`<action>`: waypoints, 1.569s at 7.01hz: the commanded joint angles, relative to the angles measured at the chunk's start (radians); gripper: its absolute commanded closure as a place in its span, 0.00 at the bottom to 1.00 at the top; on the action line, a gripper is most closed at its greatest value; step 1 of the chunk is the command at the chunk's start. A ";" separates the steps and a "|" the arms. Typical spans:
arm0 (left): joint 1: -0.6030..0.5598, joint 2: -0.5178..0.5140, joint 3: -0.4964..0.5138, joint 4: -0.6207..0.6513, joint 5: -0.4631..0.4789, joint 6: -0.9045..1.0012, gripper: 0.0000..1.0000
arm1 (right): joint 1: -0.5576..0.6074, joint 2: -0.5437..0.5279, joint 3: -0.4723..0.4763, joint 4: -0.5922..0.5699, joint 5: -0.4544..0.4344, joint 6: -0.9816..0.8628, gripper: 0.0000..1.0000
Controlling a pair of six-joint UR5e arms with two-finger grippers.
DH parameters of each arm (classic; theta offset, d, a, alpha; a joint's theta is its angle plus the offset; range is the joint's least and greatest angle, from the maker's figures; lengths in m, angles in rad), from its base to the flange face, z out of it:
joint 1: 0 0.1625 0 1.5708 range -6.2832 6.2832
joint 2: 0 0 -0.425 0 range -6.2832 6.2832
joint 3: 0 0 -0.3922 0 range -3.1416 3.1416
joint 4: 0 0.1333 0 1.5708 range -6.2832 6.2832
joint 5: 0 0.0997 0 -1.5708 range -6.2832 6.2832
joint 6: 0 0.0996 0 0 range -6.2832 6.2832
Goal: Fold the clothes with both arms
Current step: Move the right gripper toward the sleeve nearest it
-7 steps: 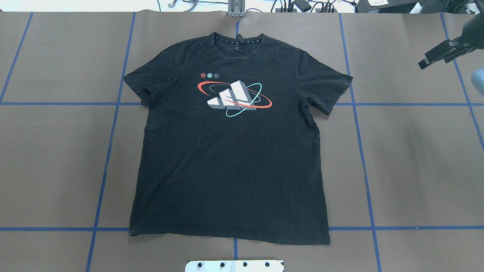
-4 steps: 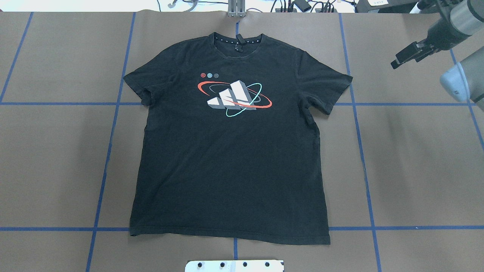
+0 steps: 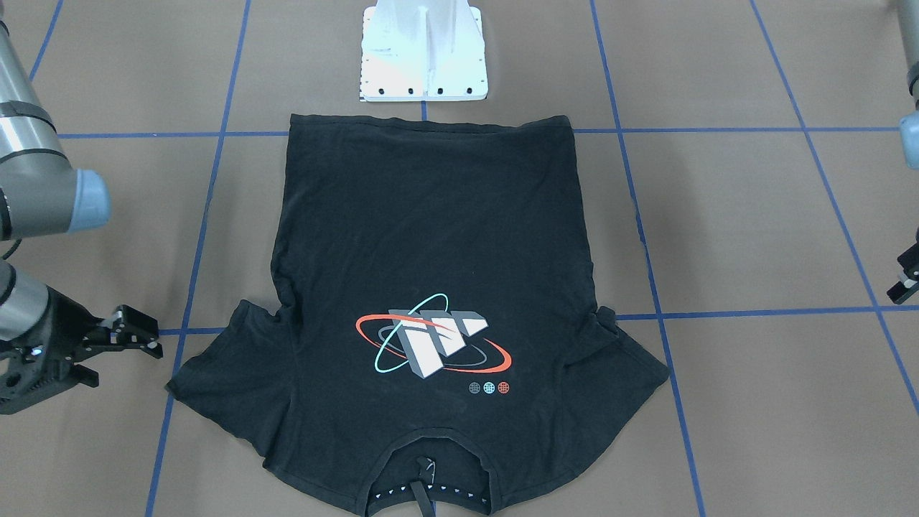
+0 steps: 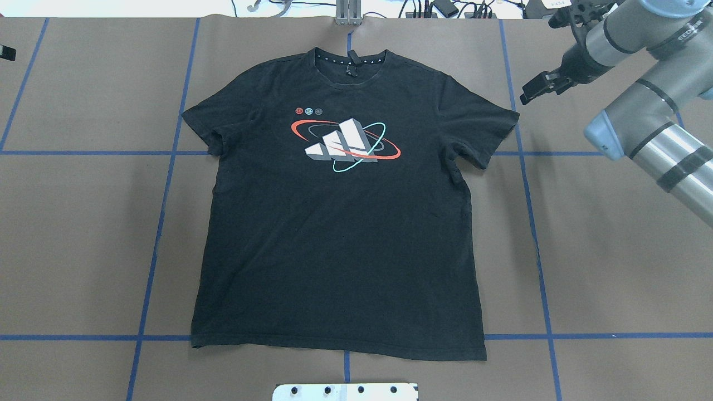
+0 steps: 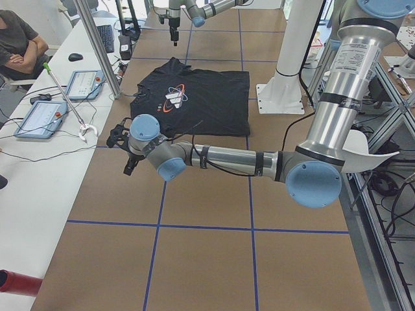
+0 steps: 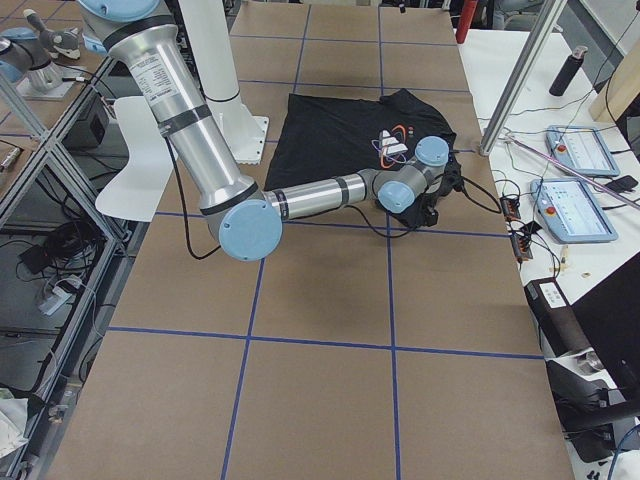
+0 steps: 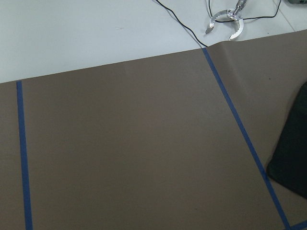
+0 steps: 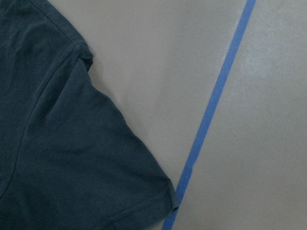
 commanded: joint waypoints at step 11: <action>0.001 -0.017 0.000 0.001 -0.007 -0.014 0.01 | -0.095 0.054 -0.174 0.106 -0.115 0.051 0.47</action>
